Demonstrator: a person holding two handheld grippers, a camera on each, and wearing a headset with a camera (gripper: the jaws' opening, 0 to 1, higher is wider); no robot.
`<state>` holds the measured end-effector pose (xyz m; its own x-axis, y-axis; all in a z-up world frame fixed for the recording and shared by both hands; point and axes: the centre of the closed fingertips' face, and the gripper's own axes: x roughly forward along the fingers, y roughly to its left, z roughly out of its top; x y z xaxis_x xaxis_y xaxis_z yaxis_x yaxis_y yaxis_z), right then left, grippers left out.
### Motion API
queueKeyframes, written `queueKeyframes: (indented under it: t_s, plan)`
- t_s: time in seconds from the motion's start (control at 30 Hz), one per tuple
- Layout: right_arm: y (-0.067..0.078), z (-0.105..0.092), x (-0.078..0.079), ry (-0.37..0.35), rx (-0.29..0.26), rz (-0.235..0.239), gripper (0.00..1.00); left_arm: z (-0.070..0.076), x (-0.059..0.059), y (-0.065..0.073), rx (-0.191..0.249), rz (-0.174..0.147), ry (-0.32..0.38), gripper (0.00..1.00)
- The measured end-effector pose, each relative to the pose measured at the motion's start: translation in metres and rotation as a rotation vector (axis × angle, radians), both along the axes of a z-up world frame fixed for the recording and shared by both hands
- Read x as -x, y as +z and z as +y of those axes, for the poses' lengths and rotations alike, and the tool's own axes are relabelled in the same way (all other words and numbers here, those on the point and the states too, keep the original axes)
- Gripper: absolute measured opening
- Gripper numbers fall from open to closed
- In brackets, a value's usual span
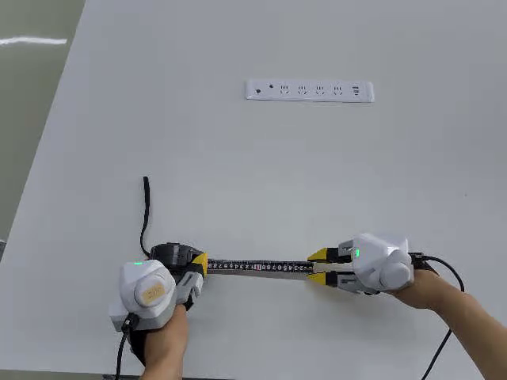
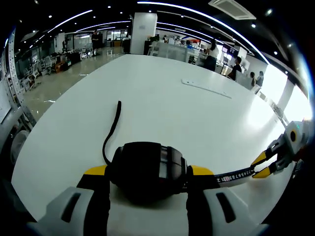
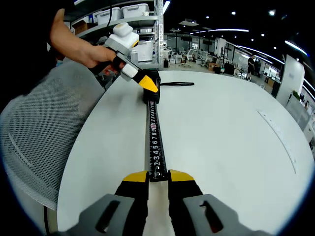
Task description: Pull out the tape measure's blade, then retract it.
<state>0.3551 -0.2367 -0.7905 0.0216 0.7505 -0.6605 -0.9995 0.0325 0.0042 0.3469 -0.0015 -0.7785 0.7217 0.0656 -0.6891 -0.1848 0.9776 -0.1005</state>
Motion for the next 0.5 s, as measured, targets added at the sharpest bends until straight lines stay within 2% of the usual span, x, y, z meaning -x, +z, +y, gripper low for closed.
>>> queueKeyframes:
  t_s: [0.33, 0.5]
  plan:
    - [-0.0016, 0.0053, -0.0010, 0.001, 0.007, -0.007, 0.13, 0.0008, -0.0010, -0.0001, -0.003, 0.003, -0.006, 0.60]
    - [-0.0028, 0.0085, -0.0013, 0.000, 0.008, -0.006, 0.13, 0.0013, -0.0018, 0.0002, -0.009, -0.005, -0.009, 0.60]
